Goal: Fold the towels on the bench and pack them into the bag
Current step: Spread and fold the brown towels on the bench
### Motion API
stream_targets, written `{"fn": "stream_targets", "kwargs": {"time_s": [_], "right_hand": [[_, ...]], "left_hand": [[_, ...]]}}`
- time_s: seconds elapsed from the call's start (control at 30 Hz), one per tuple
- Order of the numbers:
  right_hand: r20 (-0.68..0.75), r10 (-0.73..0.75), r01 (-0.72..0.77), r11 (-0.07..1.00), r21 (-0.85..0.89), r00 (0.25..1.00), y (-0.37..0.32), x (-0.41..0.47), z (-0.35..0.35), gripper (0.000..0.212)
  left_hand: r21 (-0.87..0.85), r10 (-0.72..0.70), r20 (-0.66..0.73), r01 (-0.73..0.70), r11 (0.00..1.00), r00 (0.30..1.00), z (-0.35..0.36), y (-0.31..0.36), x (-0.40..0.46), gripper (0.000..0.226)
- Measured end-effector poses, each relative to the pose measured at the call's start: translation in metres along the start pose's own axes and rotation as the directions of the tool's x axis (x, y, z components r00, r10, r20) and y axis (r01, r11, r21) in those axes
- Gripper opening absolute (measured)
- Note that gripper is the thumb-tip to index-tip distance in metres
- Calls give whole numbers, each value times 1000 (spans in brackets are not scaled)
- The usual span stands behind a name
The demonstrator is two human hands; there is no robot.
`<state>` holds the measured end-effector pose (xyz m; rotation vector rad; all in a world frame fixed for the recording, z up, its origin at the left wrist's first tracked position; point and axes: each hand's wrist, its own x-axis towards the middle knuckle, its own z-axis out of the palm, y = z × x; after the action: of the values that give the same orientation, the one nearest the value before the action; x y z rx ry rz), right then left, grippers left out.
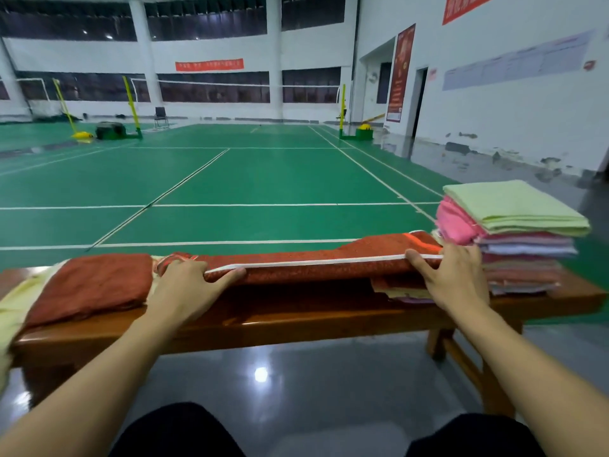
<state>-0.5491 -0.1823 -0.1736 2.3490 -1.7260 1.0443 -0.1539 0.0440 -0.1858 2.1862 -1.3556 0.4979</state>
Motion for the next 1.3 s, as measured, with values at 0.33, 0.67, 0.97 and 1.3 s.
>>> {"fn": "stream_targets", "kwargs": {"time_s": [0.33,0.67,0.97,1.3], "right_hand": [[114,-2,33,963,-266,993,6,-16,6,81],[157,-8,4,1000,28,988,-3,46,20,45],[620,161,-465,806,366,768,-3,156,51,31],[784,219,-644,712,279,581,14,191,76,24]], "left_hand": [[298,-204,344,100,949,917,-10,37,-15,104],[26,-65,385,59,998,921,32,109,31,75],[-666,264,454,128,735,851,118,311,88,19],[-414,-34,565,319,853,824,183,380,108,70]]}}
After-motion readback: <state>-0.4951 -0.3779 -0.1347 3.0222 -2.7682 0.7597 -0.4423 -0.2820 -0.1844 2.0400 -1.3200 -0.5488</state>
